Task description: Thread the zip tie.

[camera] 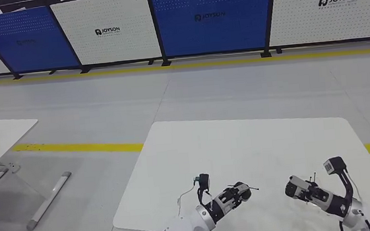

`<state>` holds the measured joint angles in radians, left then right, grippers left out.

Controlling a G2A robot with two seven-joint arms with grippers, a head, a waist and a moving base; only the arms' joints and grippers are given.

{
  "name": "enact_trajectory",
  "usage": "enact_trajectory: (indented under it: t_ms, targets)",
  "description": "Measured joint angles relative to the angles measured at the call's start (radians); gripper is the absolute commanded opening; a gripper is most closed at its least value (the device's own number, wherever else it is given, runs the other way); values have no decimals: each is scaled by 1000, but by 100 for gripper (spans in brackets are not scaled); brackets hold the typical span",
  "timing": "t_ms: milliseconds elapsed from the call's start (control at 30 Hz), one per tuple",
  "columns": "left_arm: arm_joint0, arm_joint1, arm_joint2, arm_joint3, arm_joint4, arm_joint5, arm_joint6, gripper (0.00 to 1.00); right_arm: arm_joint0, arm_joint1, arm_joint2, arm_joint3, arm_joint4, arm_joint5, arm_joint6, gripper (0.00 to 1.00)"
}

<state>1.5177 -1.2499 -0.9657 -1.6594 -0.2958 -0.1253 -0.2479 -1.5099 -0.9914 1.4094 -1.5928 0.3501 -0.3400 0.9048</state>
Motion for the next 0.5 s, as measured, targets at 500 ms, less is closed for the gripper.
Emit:
enact_trajectory:
  t_ms: [500]
  targets:
    - [-10,-4,4,14,42,-46,68,0,0,0,0,0,0,0,0,100]
